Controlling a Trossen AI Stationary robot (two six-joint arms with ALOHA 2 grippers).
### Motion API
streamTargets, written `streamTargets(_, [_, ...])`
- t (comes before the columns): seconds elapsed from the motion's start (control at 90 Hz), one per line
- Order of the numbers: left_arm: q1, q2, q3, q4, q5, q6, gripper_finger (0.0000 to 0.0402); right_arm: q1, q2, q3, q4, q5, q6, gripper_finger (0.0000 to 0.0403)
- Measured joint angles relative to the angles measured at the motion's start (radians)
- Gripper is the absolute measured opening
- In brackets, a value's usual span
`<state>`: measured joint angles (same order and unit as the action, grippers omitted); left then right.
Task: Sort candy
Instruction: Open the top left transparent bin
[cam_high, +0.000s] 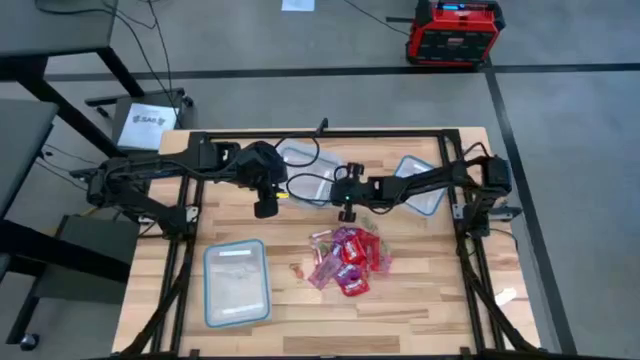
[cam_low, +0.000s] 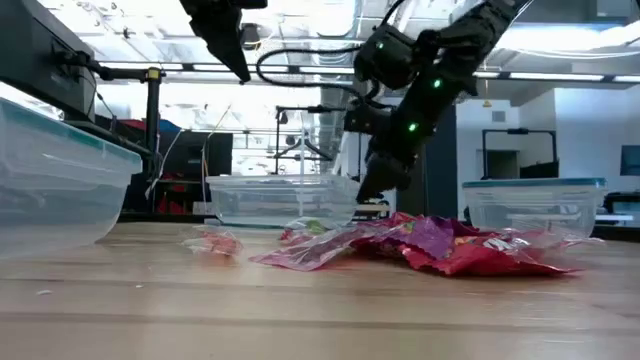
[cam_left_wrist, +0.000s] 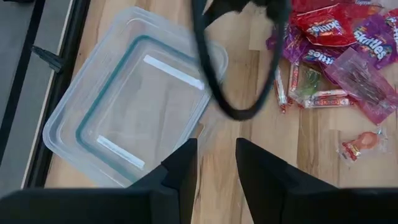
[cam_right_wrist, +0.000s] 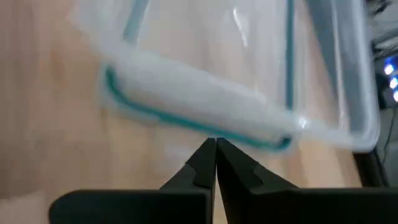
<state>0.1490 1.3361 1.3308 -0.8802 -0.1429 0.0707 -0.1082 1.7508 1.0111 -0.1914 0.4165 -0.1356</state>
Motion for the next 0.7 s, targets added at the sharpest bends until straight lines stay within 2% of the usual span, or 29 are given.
streamTargets(0.156, [0.0,0.008,-0.003,0.068,0.0,0.002,0.0097,0.016,-0.128,-0.001,-0.208,-0.048,0.176,0.0])
streamTargets(0.233, [0.0,0.02,-0.029,0.203,0.024,0.01,0.0097,0.016,-0.223,-0.001,-0.282,-0.048,0.23,0.0])
streamTargets(0.322, [0.001,0.045,-0.079,0.354,0.112,0.049,0.0097,0.013,-0.342,-0.001,-0.349,-0.048,0.265,0.0])
streamTargets(0.533, [0.007,0.239,-0.089,0.618,0.222,0.158,0.0094,-0.016,-0.643,-0.001,-0.371,-0.044,0.285,0.0])
streamTargets(0.7, [0.019,0.443,0.031,0.626,0.239,0.257,0.0085,-0.023,-0.812,-0.001,-0.361,-0.047,0.249,0.0])
